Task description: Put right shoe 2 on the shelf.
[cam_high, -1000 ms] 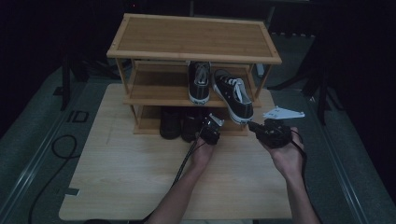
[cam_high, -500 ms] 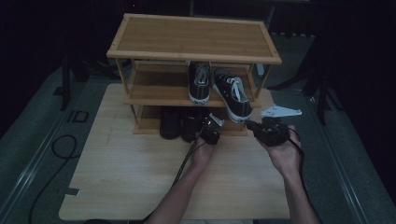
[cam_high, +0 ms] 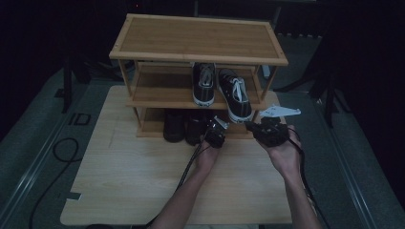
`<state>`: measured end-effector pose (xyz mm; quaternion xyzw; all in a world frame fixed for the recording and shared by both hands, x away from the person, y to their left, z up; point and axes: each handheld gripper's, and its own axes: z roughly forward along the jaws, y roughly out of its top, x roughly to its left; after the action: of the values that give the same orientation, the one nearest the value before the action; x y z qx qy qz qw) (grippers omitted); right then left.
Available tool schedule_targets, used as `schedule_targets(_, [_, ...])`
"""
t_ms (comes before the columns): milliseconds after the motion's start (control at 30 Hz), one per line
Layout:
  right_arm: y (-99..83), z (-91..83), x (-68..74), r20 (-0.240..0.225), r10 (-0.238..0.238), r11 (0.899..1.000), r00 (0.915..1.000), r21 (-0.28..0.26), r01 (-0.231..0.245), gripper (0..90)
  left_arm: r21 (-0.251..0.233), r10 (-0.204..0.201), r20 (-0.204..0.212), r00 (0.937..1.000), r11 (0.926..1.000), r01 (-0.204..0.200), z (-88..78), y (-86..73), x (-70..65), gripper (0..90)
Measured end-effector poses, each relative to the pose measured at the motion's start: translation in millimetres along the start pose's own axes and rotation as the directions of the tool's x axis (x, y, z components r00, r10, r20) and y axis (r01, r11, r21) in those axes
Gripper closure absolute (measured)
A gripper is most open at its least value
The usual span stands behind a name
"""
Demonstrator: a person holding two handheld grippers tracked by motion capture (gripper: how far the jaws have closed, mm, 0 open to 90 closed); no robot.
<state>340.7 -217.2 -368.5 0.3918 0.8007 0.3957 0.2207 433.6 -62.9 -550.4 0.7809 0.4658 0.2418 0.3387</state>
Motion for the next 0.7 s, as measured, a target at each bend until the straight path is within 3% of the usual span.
schedule_targets(400, [4.6, 7.5, -7.4, -0.002, 0.016, 1.0, 0.9999, 0.001, -0.016, 90.0, 0.0, 0.003, -0.002, 1.0, 1.0, -0.003, 0.1, 0.2, -0.3, 90.0])
schedule_targets(700, [6.4, 13.4, -1.9, -0.021, 0.001, 1.0, 0.9998, 0.005, -0.001, 90.0, 0.002, 0.002, -0.007, 1.0, 1.0, -0.002, -0.1, 0.2, -0.9, 90.0])
